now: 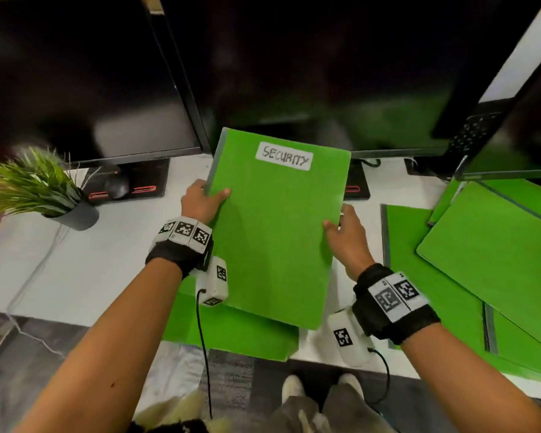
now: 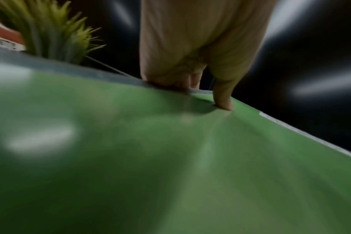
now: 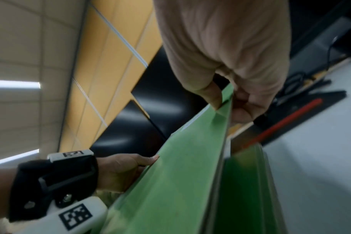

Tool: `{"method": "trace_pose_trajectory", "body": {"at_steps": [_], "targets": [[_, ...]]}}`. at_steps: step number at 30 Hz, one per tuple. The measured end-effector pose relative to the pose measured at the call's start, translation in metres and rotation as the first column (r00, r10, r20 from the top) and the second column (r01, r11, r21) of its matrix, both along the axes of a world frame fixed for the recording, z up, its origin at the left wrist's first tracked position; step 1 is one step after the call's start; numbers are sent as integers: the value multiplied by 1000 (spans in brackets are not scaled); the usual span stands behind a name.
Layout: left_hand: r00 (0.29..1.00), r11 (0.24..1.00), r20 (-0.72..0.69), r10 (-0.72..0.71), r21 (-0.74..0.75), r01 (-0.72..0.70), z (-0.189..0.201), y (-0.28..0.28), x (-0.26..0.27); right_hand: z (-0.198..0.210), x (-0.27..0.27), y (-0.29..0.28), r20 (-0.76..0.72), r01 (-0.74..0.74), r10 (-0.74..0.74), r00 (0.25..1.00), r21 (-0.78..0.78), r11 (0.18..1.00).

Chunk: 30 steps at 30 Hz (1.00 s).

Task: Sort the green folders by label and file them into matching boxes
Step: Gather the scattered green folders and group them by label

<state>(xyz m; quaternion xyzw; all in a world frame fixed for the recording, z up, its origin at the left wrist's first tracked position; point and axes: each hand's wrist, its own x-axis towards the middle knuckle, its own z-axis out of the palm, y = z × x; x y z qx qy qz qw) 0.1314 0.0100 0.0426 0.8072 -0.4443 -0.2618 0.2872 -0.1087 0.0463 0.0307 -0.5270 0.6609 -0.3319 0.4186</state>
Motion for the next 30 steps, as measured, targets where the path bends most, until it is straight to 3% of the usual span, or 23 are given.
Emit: {"method": "trace_pose_trajectory", "body": {"at_steps": [5,10,12,15,21,30], "targets": [[992,975,84,95,192,-110,-40,32,24,-37,23,6,-68,-147,167,984,238,960],[954,907,213,210,321,-271,-58,45,29,-56,36,2,-108,-282,342,934,368,886],[969,912,153,196,334,-237,-68,47,33,-63,39,3,-146,-278,366,919,417,865],[985,905,59,159,390,-170,-79,51,37,-71,45,8,-140,-264,365,920,465,845],[982,878,9,188,447,-172,-71,54,22,-75,40,11,-26,-202,242,970,469,860],[993,898,-39,109,432,-82,-77,53,-59,-67,-22,11,-240,-43,190,952,511,859]]}}
